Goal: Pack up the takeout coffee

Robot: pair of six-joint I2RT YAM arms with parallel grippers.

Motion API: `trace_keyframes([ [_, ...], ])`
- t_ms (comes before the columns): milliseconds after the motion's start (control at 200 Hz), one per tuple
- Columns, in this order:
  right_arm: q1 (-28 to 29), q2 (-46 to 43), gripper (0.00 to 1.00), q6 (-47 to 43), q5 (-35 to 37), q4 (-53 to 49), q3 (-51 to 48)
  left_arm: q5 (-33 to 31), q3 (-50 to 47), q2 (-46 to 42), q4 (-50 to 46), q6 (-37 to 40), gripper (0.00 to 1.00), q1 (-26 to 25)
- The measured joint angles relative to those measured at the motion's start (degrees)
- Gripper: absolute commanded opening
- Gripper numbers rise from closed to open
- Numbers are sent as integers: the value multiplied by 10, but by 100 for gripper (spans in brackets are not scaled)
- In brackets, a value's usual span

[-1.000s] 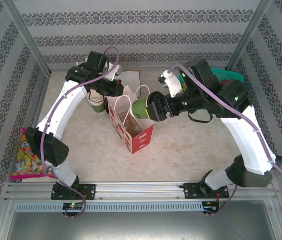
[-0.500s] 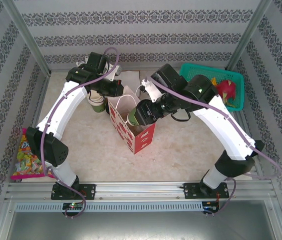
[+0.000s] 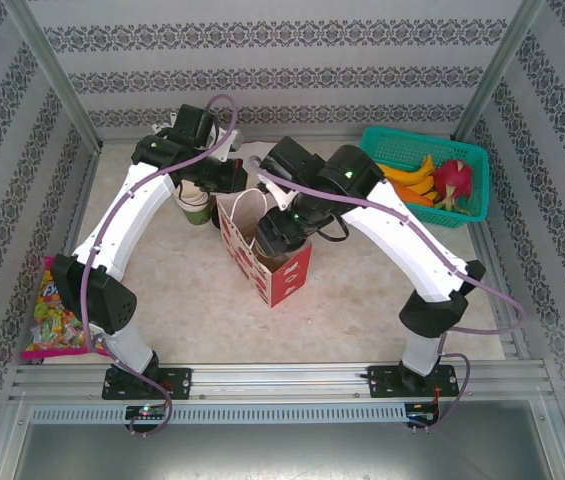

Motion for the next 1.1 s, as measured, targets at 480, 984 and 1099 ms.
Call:
trace_keyframes([
  [480, 11, 64, 69, -1, 9, -7, 50, 1, -20, -14, 18, -10, 0, 0],
  [984, 27, 72, 67, 39, 44, -7, 44, 3, -37, -35, 33, -69, 0, 0],
  [1099, 32, 71, 66, 47, 33, 0, 21, -1, -46, -37, 34, -87, 0, 0],
])
